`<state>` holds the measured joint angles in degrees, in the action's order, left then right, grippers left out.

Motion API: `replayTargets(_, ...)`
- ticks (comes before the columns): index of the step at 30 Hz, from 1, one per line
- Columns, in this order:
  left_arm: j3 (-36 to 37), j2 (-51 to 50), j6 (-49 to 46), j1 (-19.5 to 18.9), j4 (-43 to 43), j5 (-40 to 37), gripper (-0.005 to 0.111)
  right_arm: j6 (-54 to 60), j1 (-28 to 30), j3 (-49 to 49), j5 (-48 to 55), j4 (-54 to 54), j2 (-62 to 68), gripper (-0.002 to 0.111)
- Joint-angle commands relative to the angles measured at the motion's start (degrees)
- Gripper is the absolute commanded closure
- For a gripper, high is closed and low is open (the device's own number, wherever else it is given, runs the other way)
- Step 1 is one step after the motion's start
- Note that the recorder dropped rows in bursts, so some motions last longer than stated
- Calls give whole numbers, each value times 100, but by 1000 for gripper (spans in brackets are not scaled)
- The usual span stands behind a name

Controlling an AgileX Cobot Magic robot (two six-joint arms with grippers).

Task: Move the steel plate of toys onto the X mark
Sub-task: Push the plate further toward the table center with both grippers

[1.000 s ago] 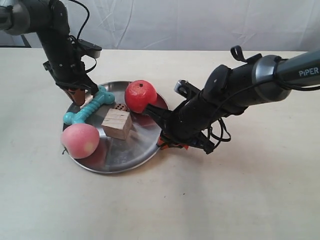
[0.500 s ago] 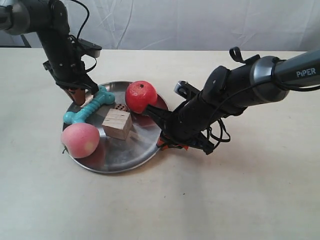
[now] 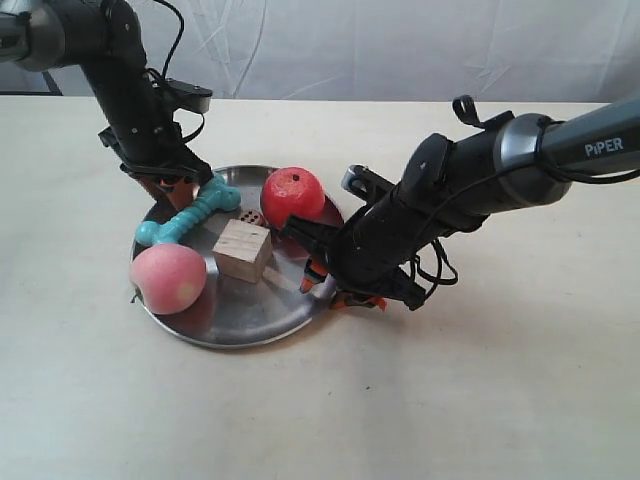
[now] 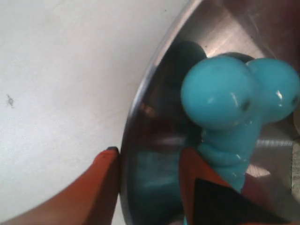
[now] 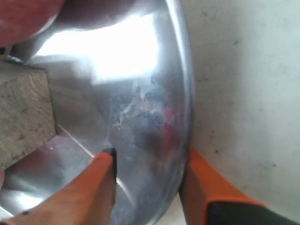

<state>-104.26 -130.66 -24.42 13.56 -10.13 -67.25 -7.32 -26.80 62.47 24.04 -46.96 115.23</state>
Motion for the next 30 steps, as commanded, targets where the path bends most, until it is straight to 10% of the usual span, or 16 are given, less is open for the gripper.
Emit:
replayTargets(1, -34, 30, 51, 144, -700, -271, 67, 110, -50, 136, -18, -197, -74, 66)
replayTargets(9, -34, 30, 185, 134, -592, -271, 67, 110, -50, 136, 161, 73, -118, 45)
replayTargets(30, -34, 63, 185, 134, -426, -271, 54, -959, -50, 609, 646, 1671, -59, 45)
